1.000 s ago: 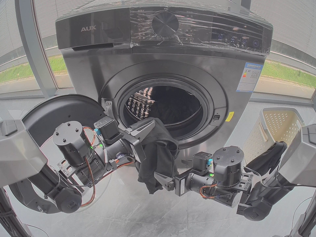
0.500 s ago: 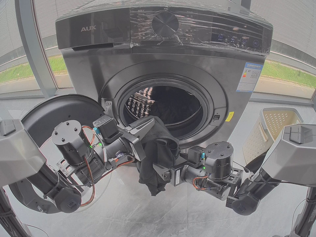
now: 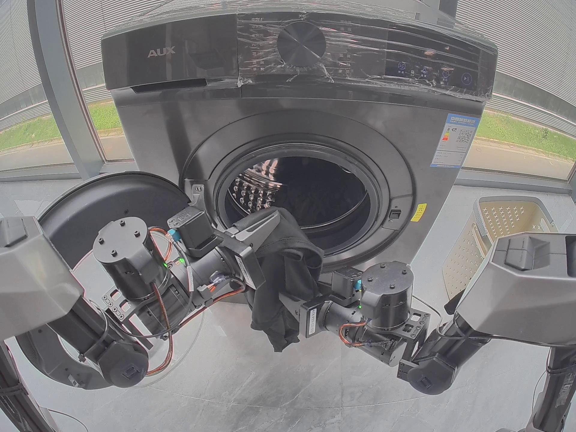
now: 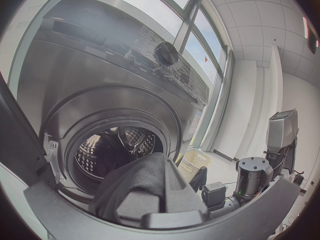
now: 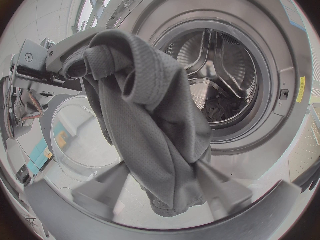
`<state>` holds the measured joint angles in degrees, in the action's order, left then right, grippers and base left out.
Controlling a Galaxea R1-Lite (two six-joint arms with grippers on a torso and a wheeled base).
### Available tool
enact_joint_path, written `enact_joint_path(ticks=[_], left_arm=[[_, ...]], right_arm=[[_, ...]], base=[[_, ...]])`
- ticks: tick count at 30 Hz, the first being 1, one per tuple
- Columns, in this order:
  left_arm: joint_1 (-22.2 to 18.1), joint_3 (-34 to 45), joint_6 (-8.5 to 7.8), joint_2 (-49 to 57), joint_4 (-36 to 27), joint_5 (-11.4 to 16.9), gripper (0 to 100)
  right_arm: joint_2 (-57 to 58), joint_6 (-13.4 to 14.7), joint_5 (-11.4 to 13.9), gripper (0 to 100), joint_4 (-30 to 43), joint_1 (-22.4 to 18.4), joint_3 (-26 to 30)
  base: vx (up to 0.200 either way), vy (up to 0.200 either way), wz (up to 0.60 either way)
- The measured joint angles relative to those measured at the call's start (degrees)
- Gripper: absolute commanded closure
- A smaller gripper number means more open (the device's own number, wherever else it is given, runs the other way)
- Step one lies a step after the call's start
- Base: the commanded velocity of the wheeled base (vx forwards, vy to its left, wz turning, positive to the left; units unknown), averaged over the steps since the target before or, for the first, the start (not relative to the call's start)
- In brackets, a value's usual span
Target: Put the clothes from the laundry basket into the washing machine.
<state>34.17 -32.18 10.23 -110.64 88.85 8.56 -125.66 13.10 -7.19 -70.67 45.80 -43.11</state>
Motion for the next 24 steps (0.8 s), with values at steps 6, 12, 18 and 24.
enact_joint_path(ticks=[6, 12, 18, 24], left_arm=[[-0.3, 0.3, 0.04, -0.1, 0.0, -0.1, 100], [-0.8, 0.3, 0.04, -0.5, 0.0, -0.2, 100], [-1.4, 0.0, 0.72, -0.9, -0.1, -1.1, 0], [-2.4, 0.0, 1.15, -1.4, -0.1, -2.0, 0]], right_arm=[[-0.8, -0.2, 0.0, 100, -1.1, 0.2, -0.4], [1.1, -1.0, -0.2, 100, -1.0, 0.2, 2.3], [6.4, -1.9, -1.6, 100, -0.2, -0.3, 7.6], [9.9, -2.7, -1.9, 100, -0.2, -1.0, 11.3]], base=[[0.000, 0.000, 0.00], [0.000, 0.000, 0.00], [0.000, 0.000, 0.00], [0.000, 0.000, 0.00]])
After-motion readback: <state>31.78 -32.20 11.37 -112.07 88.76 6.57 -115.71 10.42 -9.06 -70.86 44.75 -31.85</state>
